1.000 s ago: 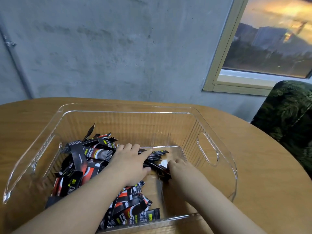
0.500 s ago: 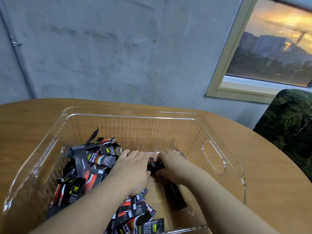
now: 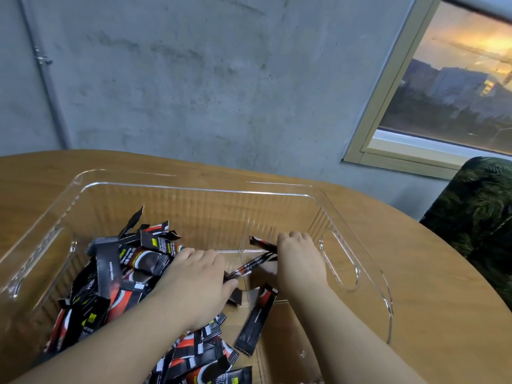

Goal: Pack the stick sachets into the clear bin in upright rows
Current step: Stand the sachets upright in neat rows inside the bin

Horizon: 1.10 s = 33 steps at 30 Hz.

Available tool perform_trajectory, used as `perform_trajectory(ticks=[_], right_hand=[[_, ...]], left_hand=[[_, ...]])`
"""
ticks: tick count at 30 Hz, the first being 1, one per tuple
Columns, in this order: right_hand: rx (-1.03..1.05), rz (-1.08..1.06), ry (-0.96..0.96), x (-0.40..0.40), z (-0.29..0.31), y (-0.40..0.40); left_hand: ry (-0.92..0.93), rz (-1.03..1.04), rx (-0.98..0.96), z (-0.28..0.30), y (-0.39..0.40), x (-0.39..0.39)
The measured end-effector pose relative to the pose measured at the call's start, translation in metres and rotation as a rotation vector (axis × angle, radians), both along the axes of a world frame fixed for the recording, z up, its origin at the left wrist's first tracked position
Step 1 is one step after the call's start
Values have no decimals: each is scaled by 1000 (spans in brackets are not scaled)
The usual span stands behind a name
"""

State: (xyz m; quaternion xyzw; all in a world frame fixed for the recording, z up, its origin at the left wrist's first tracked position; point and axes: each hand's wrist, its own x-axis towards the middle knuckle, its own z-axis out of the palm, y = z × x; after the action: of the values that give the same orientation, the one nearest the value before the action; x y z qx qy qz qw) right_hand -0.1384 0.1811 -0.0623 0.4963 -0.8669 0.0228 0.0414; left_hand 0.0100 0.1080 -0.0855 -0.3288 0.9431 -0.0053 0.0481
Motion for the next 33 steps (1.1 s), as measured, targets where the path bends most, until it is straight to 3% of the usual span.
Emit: perform_trajectory(ticks=[5, 9, 14, 20, 28, 33], right_hand=[[16, -19, -117, 1, 0, 3], [-11, 25, -96, 0, 1, 4], [146, -15, -189, 1, -2, 2], [-5, 0, -256, -2, 3, 4], [29, -52, -221, -10, 8, 10], [230, 11, -223, -6, 6, -7]], left_hand=[[121, 13, 24, -1, 0, -1], [198, 11, 33, -1, -1, -4], [238, 38, 20, -1, -2, -6], [293, 34, 22, -4, -4, -7], [253, -115, 115, -6, -4, -8], [126, -162, 83, -6, 0, -6]])
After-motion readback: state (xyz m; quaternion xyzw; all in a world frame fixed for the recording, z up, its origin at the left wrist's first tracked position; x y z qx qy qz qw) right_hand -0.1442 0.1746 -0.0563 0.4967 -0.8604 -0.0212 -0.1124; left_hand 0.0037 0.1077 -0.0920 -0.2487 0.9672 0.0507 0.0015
